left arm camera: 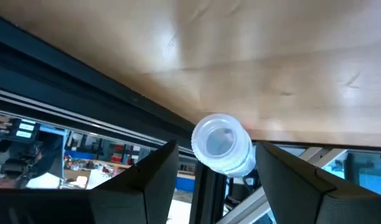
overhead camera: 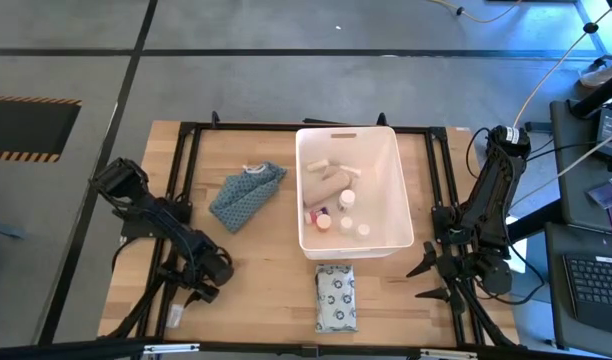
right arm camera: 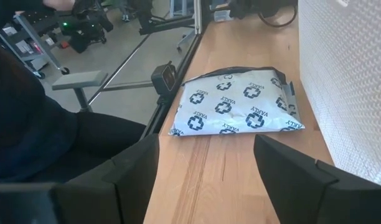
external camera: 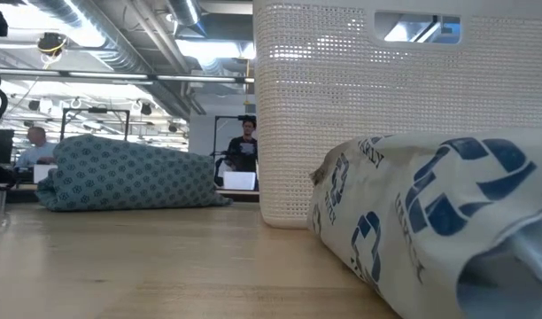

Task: Pick & place medical supplies in basket/bin
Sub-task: Put the transparent medicine bottle into the white bin

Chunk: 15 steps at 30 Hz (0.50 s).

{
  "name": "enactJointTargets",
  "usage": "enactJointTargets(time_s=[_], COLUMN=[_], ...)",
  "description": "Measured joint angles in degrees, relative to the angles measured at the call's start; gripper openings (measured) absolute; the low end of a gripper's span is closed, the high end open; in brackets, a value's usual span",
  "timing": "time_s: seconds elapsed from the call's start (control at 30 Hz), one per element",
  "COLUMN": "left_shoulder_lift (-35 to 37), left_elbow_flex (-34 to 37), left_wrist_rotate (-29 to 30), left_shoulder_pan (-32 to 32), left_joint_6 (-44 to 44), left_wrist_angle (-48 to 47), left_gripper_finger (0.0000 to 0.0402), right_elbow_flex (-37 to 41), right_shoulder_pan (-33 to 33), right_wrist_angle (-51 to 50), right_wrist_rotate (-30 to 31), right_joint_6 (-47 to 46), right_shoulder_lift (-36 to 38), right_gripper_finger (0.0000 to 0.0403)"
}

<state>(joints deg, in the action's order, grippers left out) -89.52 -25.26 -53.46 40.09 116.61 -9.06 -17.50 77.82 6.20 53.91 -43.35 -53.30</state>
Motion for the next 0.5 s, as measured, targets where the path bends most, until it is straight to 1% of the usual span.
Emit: enactJointTargets(time_s=[0.2, 0.5], left_shoulder_lift=[0.1, 0.0], left_elbow_flex=[-0.2, -1.1], left_wrist_rotate=[1.9, 3.0], left_shoulder_pan=[2.4, 3.4], left_joint_6=[2.3, 3.4], left_wrist_angle=[0.2, -0.2], left_gripper_finger=[0.0207, 0.0207], right_elbow_flex=[0.0, 0.0], right_shoulder_pan=[0.0, 0.0], right_wrist_angle=[0.0, 0.0], right_wrist_rotate=[0.0, 0.0], right_joint_6=[0.0, -3.0], right_shoulder_lift=[0.0, 0.0], right_gripper_finger=[0.0264, 0.0264])
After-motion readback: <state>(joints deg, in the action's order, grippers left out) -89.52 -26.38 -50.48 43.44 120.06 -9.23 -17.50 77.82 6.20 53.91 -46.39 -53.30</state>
